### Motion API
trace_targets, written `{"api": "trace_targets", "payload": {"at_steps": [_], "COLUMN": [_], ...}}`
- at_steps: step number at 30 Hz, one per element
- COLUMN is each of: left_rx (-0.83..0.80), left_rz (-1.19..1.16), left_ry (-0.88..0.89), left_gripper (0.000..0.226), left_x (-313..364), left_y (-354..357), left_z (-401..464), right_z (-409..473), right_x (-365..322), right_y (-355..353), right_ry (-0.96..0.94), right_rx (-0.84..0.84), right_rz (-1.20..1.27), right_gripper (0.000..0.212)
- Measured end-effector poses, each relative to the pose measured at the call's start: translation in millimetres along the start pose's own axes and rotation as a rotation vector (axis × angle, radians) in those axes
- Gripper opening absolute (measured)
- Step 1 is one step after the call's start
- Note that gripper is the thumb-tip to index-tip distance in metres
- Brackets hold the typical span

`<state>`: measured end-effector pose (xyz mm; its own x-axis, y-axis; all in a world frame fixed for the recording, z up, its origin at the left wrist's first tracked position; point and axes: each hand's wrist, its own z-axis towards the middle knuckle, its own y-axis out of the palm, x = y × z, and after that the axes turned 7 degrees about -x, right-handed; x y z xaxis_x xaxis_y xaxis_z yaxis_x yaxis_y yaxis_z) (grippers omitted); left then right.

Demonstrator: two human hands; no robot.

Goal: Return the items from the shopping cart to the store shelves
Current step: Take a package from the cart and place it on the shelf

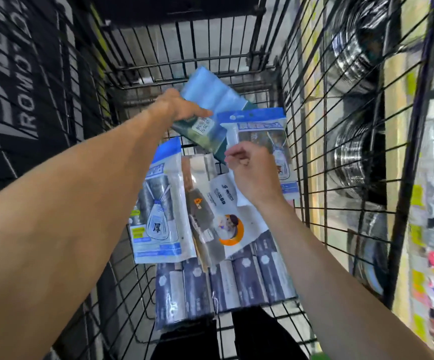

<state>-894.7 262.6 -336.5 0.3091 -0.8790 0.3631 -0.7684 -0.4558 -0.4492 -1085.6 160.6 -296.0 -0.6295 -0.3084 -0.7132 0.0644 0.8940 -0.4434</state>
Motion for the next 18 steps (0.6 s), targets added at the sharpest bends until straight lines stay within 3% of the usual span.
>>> {"api": "trace_targets", "payload": {"at_steps": [5, 9, 13, 15, 18], "left_rx": [0.024, 0.275, 0.501, 0.494, 0.285], "left_rz": [0.022, 0.139, 0.305, 0.275, -0.033], "left_ry": [0.136, 0.244, 0.28, 0.28, 0.367], "left_gripper": [0.074, 0.053, 0.052, 0.054, 0.056], "left_x": [14.2, 17.5, 16.7, 15.5, 19.8], "left_y": [-16.5, -38.9, -86.5, -114.4, -149.4], "left_z": [-22.1, -63.1, -111.5, -130.1, -161.0], "right_z": [-11.8, -23.2, -25.6, -28.9, -36.0], "right_x": [-3.2, -16.2, -31.1, -44.9, -71.6], "right_y": [-2.6, -5.9, -2.5, -2.0, -7.2], "right_ry": [0.031, 0.063, 0.144, 0.175, 0.21], "right_rx": [0.044, 0.096, 0.162, 0.178, 0.188], "right_rz": [-0.024, -0.133, -0.011, 0.138, 0.326], "right_gripper": [0.012, 0.014, 0.015, 0.021, 0.036]}}
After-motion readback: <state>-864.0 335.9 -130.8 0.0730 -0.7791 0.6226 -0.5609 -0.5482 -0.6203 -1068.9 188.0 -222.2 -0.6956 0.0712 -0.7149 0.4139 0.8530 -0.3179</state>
